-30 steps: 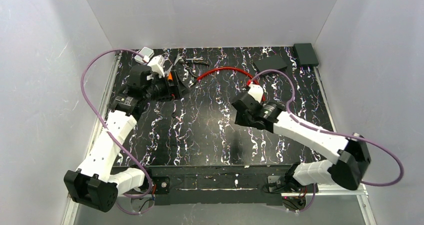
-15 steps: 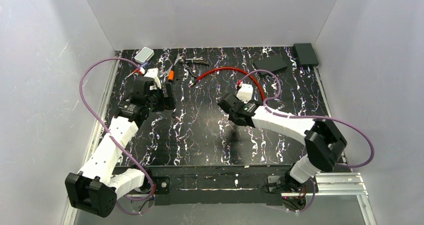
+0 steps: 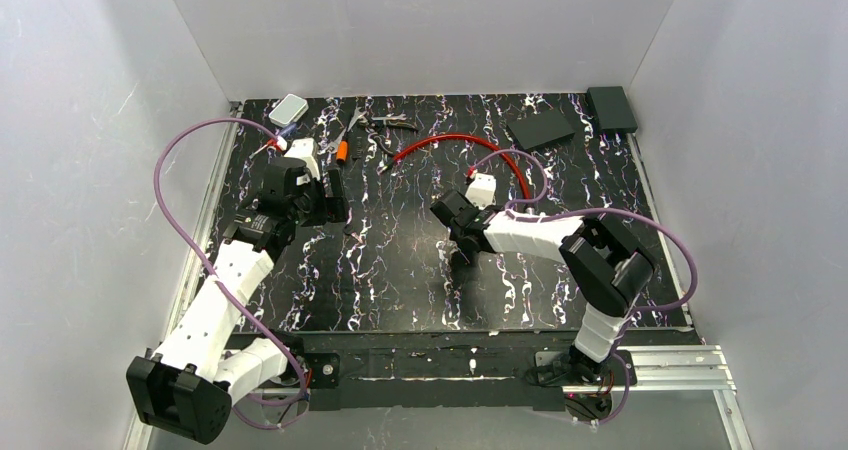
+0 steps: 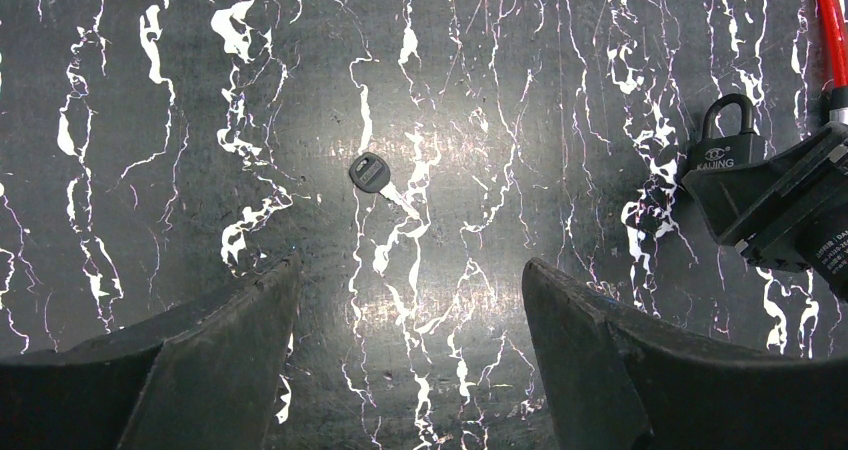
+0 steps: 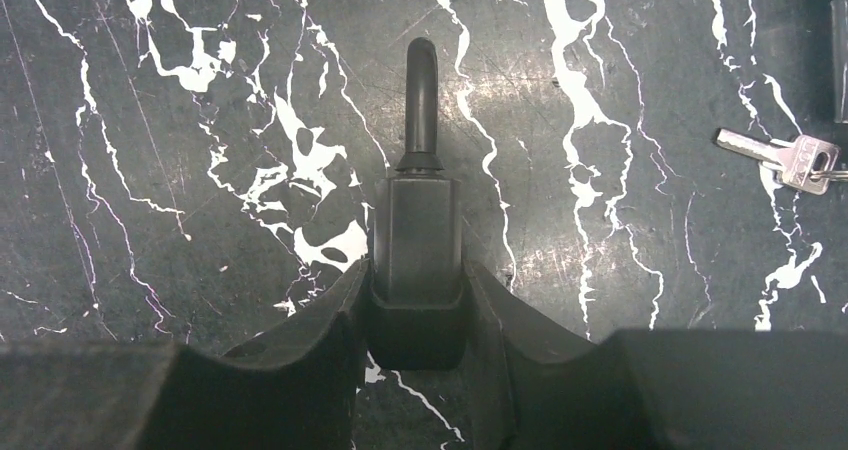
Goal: Unlock with the key
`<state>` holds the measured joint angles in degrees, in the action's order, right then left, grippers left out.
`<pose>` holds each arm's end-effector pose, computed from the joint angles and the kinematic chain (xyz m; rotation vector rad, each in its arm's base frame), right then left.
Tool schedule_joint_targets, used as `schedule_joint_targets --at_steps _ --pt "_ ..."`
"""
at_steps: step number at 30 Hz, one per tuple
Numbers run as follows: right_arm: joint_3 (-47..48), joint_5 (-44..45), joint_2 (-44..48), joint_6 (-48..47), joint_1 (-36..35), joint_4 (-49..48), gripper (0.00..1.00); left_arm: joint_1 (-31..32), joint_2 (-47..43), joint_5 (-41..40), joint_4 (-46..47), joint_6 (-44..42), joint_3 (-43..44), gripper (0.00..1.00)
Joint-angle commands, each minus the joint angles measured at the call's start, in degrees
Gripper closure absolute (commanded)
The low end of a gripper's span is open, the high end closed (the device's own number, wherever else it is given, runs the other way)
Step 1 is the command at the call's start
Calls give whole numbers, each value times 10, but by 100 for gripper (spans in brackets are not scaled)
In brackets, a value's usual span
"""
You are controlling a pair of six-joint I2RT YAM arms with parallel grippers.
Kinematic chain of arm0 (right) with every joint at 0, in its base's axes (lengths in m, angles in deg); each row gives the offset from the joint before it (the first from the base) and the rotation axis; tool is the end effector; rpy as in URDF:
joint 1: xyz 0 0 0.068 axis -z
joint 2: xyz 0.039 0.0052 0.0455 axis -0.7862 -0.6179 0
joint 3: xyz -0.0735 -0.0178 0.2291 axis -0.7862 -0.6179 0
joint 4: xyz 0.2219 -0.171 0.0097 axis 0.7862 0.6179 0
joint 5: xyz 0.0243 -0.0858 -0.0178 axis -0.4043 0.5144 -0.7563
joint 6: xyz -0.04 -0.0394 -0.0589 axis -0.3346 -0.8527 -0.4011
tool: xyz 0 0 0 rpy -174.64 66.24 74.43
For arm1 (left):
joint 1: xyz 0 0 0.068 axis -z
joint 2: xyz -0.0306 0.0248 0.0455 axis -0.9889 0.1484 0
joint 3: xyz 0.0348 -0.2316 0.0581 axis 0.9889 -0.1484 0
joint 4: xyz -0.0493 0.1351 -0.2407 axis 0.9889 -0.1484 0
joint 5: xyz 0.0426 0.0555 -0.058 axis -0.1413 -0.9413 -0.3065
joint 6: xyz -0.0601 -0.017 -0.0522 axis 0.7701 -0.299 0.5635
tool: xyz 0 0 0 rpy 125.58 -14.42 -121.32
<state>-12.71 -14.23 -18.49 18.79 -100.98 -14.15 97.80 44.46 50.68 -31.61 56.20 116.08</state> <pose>0.2743 0.2507 0.0985 0.2593 2.2877 -0.0023 0.2808 -0.0783 0.2788 -0.0414 2.1439 -0.2845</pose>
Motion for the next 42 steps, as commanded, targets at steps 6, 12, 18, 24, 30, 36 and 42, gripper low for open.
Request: schedule_joint_targets --at_steps 6,12,18,24,30,36,42 --pt "20 -18 -14 -3 0 1 27 2 -17 -5 6 -8 -5 21" --pt "25 -28 4 -19 0 0 8 3 -13 -6 5 -9 -4 21" --pt "52 -34 40 -77 0 22 2 2 -12 -10 4 -11 -4 21" --pt "55 -32 111 -290 0 -25 2 2 -14 -31 1 -13 -3 21" --pt "32 -209 177 -423 0 -136 4 3 -60 -102 -1 -3 -9 23" --pt "51 -417 112 -431 -7 -241 12 2 -115 -175 1 5 -22 23" --pt "164 -454 -21 -418 -40 -262 23 2 -166 -196 15 4 -38 23"
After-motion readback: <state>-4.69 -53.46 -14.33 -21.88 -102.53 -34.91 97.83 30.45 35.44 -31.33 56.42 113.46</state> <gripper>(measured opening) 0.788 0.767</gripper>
